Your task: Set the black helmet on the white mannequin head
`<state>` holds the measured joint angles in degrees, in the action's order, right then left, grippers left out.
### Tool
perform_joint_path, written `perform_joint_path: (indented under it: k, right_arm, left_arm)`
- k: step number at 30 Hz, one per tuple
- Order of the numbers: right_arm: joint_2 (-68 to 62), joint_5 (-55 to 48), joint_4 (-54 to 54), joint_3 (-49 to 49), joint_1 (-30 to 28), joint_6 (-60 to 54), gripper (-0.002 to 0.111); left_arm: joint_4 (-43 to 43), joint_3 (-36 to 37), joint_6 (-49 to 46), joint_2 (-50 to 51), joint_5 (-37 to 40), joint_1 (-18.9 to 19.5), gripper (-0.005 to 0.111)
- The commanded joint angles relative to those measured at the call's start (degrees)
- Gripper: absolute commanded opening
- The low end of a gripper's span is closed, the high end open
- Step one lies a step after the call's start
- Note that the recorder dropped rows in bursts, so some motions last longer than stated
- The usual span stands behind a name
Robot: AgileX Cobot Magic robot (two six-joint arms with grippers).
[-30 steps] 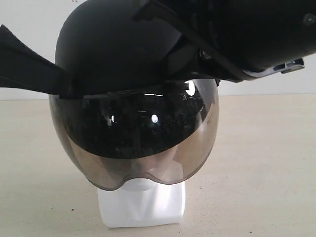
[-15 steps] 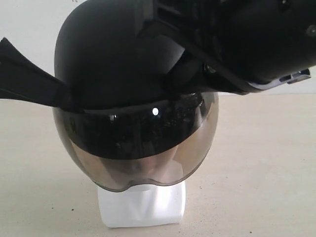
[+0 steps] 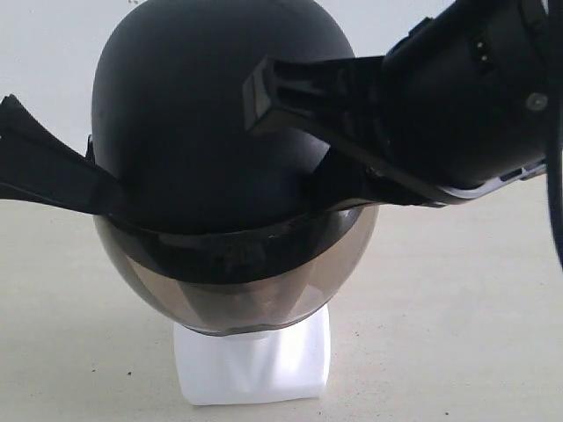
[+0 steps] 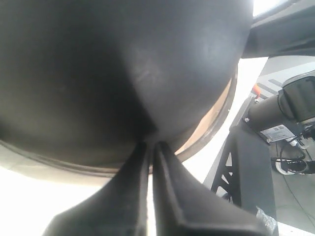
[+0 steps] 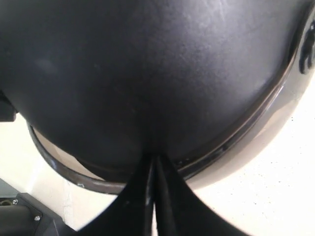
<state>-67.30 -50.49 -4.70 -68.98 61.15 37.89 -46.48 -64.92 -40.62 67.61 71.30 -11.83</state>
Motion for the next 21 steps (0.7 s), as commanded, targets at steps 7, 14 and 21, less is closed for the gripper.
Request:
perform_joint_path:
  k: [7, 14, 21]
  right_arm:
    - [-0.86, -3.68, -1.41, 0.32, 0.0, -0.47, 0.0]
    - [-0.86, -3.93, -2.36, 0.32, 0.0, -0.47, 0.0]
    - [0.5, -3.79, -3.41, 0.32, 0.0, 0.15, 0.0]
  left_arm:
    - [0.5, 2.4, 0.49, 0.17, -1.33, -0.24, 0.004]
    - [0.96, 2.4, 0.49, 0.08, -1.33, -0.24, 0.004]
    - [0.85, 2.17, 0.49, -4.38, -1.33, -0.24, 0.004]
